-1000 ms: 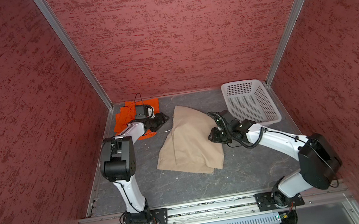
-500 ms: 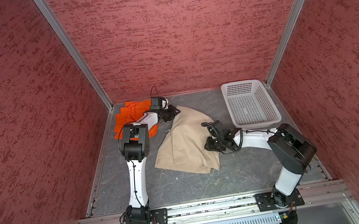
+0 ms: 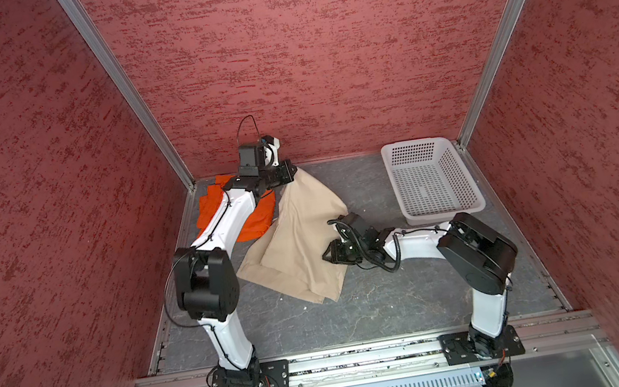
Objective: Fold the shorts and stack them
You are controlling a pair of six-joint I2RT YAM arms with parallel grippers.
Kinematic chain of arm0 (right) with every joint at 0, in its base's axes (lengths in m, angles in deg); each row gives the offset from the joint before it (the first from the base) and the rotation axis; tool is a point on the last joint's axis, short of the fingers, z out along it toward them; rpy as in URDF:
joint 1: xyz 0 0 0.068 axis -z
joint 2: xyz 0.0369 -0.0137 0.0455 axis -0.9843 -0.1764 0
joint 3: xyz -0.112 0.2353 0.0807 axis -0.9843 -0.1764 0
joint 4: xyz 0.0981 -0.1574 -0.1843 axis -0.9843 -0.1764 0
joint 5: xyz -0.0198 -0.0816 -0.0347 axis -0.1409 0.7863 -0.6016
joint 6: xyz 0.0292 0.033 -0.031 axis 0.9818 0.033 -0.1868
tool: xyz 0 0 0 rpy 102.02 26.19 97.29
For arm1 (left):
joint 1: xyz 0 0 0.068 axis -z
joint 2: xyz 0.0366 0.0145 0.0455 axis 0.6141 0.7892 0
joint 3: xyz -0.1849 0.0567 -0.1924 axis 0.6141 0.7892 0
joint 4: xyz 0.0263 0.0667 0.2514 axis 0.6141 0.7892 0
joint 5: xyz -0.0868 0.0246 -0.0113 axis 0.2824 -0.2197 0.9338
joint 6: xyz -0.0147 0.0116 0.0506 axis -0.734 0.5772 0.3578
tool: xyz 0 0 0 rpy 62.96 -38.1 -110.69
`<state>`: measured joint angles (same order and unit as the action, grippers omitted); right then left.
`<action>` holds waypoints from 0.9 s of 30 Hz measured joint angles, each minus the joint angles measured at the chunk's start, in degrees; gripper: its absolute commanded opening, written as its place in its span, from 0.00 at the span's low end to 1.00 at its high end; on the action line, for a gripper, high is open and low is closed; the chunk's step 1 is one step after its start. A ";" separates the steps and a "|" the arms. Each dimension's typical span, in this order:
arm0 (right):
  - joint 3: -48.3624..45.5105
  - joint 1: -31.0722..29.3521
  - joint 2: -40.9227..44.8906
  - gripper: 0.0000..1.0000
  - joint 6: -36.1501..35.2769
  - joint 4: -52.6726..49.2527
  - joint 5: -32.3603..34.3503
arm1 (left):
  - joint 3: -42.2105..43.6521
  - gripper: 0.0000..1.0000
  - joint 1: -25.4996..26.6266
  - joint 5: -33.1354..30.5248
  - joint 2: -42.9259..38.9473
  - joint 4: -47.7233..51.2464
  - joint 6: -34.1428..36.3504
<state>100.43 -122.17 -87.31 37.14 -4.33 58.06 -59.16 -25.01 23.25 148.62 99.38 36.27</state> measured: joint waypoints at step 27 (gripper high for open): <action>-5.66 24.76 40.89 0.55 -15.19 -37.00 8.81 | 17.53 0.72 42.42 3.15 -10.05 15.96 25.05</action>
<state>94.77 -97.40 -46.42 21.95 -41.33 66.87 -41.63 17.42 26.40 138.57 115.33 61.32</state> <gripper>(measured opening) 0.537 0.682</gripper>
